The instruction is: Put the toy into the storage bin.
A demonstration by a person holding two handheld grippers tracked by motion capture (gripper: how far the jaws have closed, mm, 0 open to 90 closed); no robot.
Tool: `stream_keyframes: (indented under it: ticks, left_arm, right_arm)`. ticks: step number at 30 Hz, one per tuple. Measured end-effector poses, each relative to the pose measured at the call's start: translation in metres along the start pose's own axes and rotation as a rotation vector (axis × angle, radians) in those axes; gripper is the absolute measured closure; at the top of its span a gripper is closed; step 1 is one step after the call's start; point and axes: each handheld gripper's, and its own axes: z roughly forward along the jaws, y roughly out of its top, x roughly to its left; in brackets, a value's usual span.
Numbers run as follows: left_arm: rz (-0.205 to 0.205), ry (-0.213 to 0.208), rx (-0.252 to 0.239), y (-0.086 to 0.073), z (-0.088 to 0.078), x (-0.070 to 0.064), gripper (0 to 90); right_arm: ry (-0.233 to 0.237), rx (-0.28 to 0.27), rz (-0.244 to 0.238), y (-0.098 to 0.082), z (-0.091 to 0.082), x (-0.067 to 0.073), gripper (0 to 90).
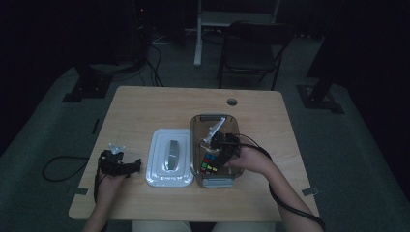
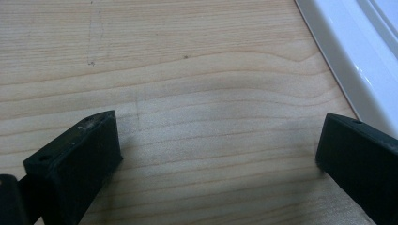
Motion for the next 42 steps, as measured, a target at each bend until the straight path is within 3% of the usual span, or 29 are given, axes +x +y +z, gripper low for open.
stream_keyframes:
  ticks: [6,20,25,30,35,42]
  left_arm:
    - [0.001,0.0,0.001,0.0,0.0,0.0,0.9]
    - [0.0,0.0,0.002,0.0,0.0,0.0,0.9]
    - [0.003,0.0,0.004,0.0,0.0,0.0,0.9]
    - [0.001,0.002,-0.001,0.0,0.0,0.0,0.9]
    - [-0.001,0.002,0.001,0.0,0.0,0.0,0.9]
    - [-0.001,0.002,0.001,0.0,0.0,0.0,0.9]
  right_arm:
    - [0.0,-0.095,0.044,-0.011,-0.009,-0.002,17.9]
    - [-0.066,-0.445,0.182,-0.052,-0.042,-0.014,12.7]
    - [-0.114,-0.512,0.231,-0.069,-0.05,-0.017,11.7]
    - [-0.191,-0.557,0.288,-0.084,-0.052,-0.021,11.7]
    - [-0.209,-0.611,0.359,-0.105,-0.054,-0.026,11.7]
    - [-0.307,-0.654,0.413,-0.133,-0.055,-0.028,11.7]
